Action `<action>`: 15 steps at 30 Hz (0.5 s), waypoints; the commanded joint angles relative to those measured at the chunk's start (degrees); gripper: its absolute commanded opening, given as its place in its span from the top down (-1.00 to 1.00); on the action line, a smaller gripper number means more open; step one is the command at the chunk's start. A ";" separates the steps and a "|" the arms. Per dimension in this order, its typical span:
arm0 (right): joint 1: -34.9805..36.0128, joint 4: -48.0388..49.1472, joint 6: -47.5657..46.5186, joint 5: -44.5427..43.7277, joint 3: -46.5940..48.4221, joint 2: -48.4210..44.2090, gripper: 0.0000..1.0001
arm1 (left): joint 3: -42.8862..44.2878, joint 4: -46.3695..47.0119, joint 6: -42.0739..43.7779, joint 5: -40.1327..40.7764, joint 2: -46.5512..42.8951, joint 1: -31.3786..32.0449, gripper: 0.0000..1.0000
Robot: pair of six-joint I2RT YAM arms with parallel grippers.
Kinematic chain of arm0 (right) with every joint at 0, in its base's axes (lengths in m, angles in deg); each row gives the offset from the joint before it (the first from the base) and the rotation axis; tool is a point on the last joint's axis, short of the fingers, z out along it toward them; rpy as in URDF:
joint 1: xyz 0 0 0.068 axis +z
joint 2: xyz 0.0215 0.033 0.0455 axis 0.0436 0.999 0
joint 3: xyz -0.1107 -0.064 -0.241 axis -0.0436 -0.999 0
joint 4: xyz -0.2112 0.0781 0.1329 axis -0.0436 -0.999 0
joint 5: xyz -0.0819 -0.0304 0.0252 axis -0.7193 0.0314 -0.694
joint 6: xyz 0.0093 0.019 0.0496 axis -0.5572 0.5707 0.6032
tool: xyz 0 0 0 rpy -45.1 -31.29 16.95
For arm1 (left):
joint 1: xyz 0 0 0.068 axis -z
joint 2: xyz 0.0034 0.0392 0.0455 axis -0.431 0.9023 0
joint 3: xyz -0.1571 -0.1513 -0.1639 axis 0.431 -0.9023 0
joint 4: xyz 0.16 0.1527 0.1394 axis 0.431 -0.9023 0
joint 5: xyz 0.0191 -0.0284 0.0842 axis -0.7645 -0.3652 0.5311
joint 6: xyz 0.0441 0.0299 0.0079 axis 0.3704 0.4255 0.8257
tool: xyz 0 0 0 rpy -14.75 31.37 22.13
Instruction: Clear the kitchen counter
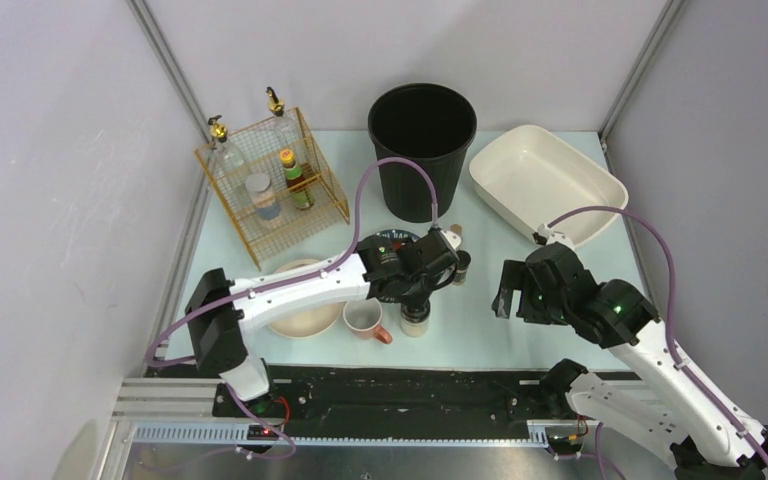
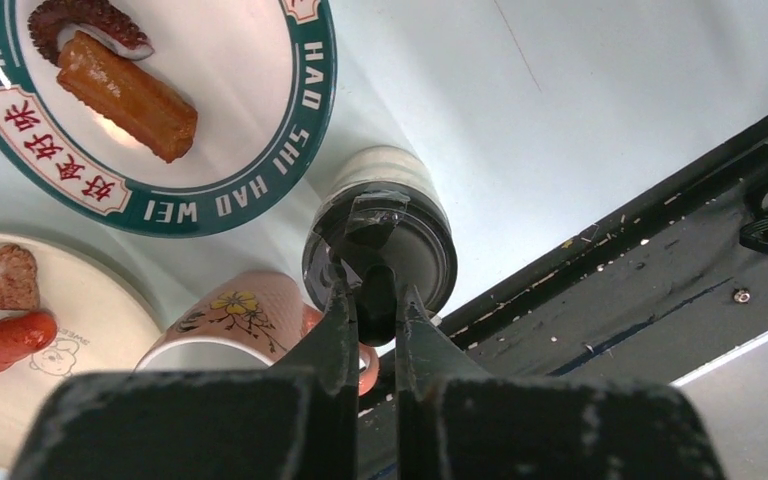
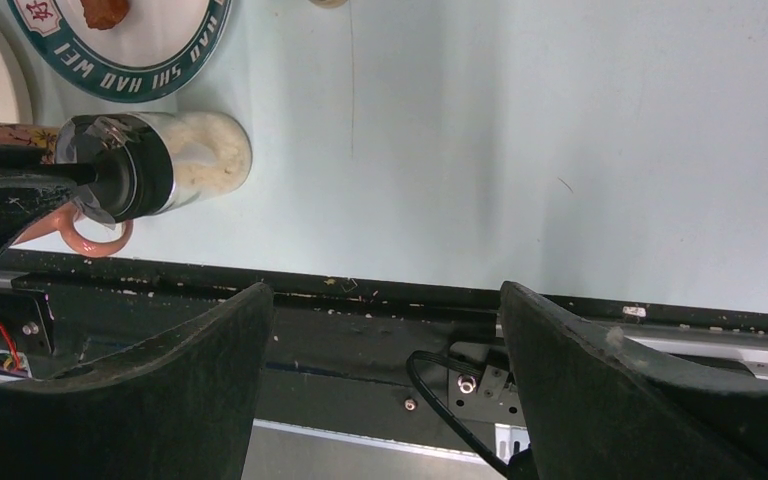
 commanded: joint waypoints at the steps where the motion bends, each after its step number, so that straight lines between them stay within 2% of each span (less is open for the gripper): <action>1: -0.17 0.60 0.26 0.28 0.11 -0.76 -0.74 | 0.17 -0.10 1.02 3.84 -4.77 0.12 1.00; 6: -0.23 0.74 0.49 0.49 0.13 -0.62 -0.74 | 3.23 -2.53 1.76 6.34 -7.25 0.09 1.00; 15: -0.12 1.29 0.66 0.98 0.02 -0.43 -0.74 | 13.91 -9.74 5.29 12.33 -8.27 -1.76 1.00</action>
